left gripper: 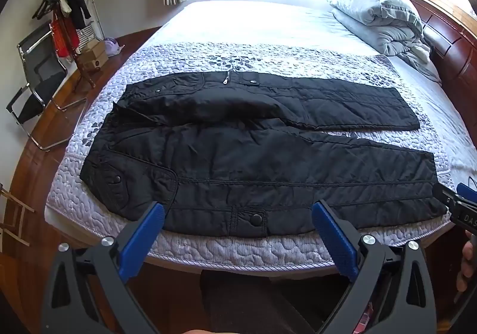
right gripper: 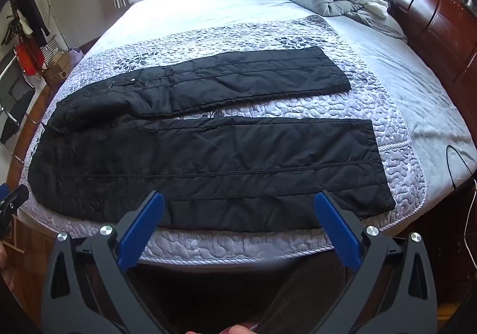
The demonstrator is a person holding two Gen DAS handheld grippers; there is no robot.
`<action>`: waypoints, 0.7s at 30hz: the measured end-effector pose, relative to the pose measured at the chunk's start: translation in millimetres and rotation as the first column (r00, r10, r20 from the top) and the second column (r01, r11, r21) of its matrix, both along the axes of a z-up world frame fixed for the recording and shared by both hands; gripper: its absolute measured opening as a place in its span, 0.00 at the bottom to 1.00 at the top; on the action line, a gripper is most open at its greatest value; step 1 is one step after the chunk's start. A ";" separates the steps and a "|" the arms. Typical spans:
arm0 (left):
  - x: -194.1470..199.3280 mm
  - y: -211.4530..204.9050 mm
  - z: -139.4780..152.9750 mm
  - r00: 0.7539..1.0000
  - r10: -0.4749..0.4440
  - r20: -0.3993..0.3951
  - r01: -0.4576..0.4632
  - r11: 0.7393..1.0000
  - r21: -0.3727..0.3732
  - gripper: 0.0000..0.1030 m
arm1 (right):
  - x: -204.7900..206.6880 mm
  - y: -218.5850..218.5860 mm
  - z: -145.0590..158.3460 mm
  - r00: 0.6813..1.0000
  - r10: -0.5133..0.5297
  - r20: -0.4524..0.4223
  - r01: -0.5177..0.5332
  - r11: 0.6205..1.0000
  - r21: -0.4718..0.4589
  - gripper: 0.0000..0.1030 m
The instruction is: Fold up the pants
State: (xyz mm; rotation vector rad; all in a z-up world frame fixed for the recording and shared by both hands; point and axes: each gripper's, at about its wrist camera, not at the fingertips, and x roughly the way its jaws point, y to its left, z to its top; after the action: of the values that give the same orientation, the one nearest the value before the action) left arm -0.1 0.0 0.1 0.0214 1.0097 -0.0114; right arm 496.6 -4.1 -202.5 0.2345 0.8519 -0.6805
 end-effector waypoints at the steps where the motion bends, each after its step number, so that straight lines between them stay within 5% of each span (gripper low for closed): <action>1: 0.1 0.0 0.0 1.000 0.000 -0.001 0.000 1.000 0.000 0.97 | -0.1 0.7 0.4 1.000 0.000 0.000 0.000 1.000 -0.002 0.98; 21: 3.9 -2.6 5.7 1.000 -0.012 0.018 0.012 1.000 0.002 0.97 | 1.9 -5.7 0.1 1.000 0.002 0.001 -0.002 1.000 -0.001 0.98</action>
State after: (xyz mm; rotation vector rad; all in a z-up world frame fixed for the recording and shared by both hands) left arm 3.9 -2.6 5.8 0.0297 0.9918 -0.0211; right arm 498.5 -9.7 -202.4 0.2333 0.8510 -0.6788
